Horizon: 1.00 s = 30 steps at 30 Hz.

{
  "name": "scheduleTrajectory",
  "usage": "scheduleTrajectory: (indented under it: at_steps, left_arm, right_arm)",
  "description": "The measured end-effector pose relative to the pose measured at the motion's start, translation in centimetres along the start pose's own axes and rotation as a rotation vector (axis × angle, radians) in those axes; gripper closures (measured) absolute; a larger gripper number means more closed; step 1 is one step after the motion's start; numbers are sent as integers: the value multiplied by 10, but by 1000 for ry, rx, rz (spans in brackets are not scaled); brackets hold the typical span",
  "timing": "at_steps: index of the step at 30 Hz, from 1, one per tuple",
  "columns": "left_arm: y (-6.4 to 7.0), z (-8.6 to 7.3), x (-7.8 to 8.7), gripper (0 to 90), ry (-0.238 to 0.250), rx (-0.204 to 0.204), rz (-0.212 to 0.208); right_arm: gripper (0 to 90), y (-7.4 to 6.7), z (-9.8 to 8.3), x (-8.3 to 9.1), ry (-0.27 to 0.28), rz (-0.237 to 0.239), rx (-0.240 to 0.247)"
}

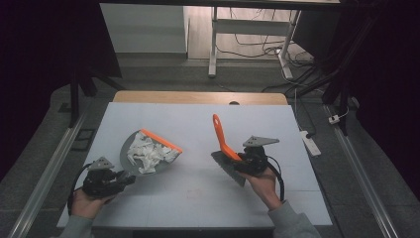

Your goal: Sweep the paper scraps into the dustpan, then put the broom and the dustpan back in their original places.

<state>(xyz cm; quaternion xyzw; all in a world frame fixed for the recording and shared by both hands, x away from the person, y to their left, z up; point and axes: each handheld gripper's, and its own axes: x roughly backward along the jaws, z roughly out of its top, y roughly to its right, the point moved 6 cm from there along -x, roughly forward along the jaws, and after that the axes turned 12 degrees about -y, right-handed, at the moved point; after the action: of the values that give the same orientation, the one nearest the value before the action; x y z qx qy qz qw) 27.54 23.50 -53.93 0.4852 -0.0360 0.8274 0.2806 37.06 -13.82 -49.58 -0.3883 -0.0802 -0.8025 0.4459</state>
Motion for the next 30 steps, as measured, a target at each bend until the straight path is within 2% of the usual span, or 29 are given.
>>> scheduleTrajectory:
  at_steps: [9,21,30]
  left_arm:
    - [4,2,-2,613,3,9,18]
    - [5,7,-4,613,13,83,56]
    - [7,8,-14,612,8,142,99]
  right_arm:
    - [708,1,-9,13,1,9,-5]
    - [708,6,-20,17,-19,41,-21]
    - [707,7,-24,20,-25,37,-24]
